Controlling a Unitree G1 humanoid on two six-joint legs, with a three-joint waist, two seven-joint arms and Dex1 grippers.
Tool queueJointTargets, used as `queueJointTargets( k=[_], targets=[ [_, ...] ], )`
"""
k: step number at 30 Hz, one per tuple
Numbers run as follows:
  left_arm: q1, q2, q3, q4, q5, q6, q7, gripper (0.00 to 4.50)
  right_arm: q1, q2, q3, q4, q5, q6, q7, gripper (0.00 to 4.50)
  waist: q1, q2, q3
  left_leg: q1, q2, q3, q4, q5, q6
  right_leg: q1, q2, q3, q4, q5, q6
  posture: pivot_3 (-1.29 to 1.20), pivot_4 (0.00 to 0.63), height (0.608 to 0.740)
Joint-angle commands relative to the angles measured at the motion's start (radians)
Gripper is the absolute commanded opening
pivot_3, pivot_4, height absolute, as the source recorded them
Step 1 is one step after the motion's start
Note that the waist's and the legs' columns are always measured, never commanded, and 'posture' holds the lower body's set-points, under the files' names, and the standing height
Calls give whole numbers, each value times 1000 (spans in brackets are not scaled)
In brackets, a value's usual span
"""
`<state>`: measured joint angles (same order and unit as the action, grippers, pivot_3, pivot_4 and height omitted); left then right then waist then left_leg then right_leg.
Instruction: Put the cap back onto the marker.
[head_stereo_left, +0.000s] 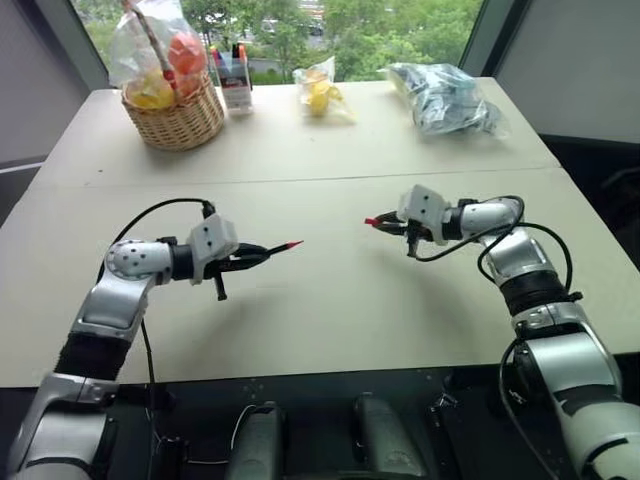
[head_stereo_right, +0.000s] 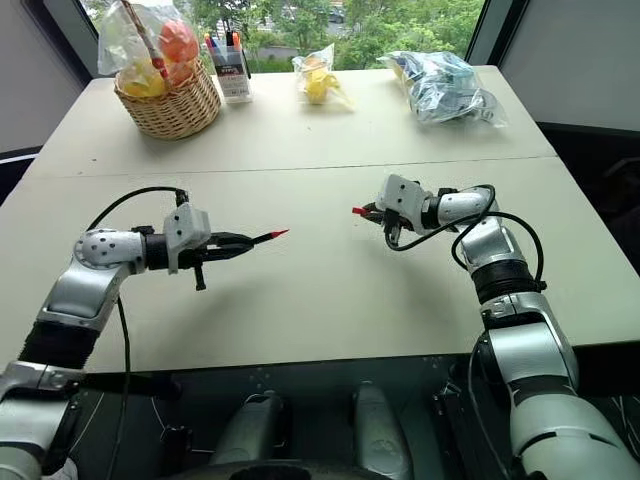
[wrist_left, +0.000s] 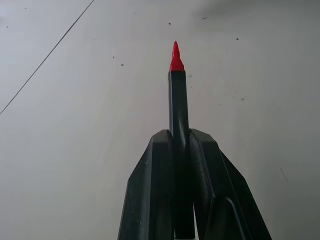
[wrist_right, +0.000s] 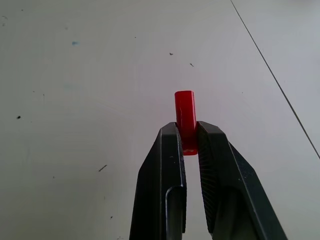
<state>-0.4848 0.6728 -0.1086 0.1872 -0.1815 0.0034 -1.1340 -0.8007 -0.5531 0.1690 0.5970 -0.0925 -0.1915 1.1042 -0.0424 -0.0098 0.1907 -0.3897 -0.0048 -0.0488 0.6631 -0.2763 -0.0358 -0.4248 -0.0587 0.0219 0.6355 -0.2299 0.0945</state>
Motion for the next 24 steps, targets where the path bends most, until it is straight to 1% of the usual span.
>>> queueJointTargets(
  k=[1,4,7,24],
  targets=[
    [-58,-11,-20,57,29,-97,-33,0,23,-13,23,-174,7,34,14,23,0,0,0,0,0,0,0,0,0,0,0,0,0,0,0,0,150,740],
    [-93,-31,-29,87,31,-126,-41,0,37,-11,34,-248,10,80,9,23,2,0,0,0,0,0,0,0,0,0,0,0,0,0,0,0,150,740],
    [-109,-38,-33,105,36,-151,-54,0,35,-12,43,-271,7,96,1,23,2,0,0,0,0,0,0,0,0,0,0,0,0,0,0,0,150,740],
    [-103,-46,-28,88,45,-164,-46,0,42,-7,74,-385,42,173,49,23,2,0,0,0,0,0,0,0,0,0,0,0,0,0,0,0,150,740]
  ],
)
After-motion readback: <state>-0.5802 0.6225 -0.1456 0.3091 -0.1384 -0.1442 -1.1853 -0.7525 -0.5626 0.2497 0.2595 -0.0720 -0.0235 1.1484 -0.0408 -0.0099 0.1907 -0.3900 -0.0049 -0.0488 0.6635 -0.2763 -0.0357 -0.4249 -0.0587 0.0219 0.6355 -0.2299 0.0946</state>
